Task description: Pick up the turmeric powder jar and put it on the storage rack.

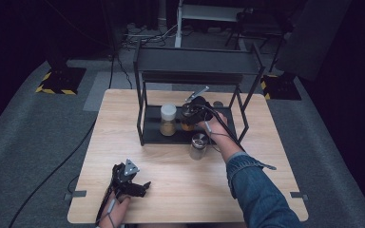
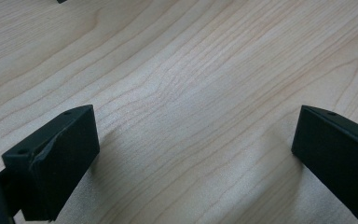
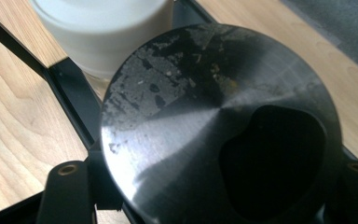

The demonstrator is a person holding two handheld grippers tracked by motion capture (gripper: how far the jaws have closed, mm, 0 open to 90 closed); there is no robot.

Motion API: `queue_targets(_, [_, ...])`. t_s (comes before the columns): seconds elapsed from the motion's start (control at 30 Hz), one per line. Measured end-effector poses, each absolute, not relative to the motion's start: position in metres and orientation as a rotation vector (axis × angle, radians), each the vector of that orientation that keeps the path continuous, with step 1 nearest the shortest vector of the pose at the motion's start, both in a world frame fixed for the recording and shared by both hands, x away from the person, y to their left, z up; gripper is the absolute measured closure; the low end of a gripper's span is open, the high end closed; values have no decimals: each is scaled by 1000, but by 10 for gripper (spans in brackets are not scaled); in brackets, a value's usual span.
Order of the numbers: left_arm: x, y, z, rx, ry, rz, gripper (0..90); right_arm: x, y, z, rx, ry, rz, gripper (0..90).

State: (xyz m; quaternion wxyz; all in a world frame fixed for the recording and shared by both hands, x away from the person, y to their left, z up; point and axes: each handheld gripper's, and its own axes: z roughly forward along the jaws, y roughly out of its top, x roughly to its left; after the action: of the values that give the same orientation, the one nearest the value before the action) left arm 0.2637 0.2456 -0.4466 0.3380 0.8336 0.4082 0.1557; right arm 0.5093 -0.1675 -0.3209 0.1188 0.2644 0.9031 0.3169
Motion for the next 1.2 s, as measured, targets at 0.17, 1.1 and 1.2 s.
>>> queue_targets(0.17, [264, 246, -447, 2172, 1063, 405, 2, 519, -165, -332, 785, 2669, 905, 306])
queue_targets(1.1, [264, 246, -447, 2172, 1062, 405, 2, 522, -166, -344, 827, 2678, 886, 116])
queue_targets(1.2, [264, 246, -447, 2173, 1062, 405, 1, 512, -172, -337, 820, 2644, 901, 85])
